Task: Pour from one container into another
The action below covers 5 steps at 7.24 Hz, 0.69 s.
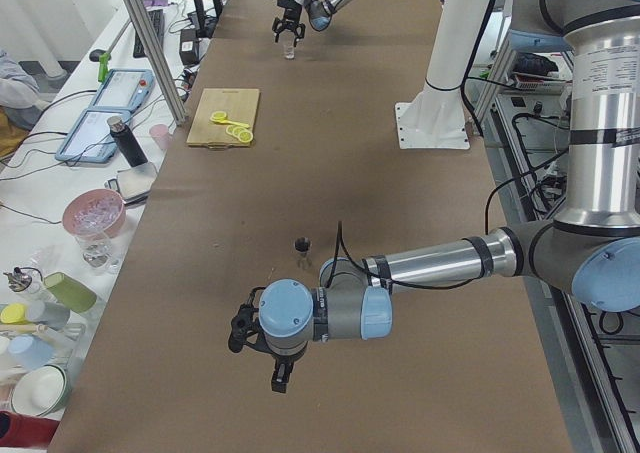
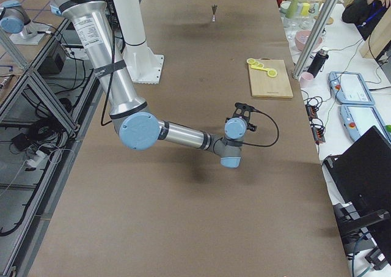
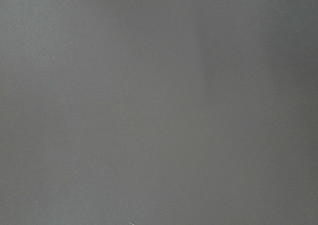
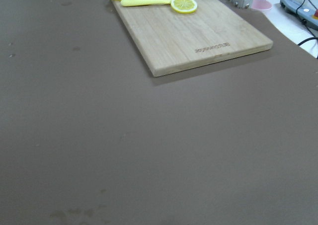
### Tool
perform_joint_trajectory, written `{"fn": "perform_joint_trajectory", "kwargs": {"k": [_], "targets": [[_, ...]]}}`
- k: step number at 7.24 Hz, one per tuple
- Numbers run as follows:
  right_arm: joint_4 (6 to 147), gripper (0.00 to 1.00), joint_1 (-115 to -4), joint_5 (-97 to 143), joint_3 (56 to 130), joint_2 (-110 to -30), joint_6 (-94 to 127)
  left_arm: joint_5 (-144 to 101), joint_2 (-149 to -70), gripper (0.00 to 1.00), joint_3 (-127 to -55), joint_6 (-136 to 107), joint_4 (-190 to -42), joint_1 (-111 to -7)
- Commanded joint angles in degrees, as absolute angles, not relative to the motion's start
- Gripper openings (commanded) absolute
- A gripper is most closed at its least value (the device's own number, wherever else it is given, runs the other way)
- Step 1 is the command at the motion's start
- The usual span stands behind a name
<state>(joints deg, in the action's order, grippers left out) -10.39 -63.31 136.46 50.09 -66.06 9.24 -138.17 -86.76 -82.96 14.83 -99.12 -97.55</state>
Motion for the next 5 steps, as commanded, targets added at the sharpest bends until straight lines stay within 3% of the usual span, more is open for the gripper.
{"fn": "perform_joint_trajectory", "kwargs": {"k": [1,5], "targets": [[-6.8,1.0,-67.82,136.67,50.1,-62.77,14.92,-140.1,-87.97,0.98,-84.01,3.26,-99.57,-97.38],[10.41,1.0,-73.74,127.15,54.65,-60.03,18.9,-140.28,-93.14,0.98,-85.69,-0.18,-93.97,-92.05]]}}
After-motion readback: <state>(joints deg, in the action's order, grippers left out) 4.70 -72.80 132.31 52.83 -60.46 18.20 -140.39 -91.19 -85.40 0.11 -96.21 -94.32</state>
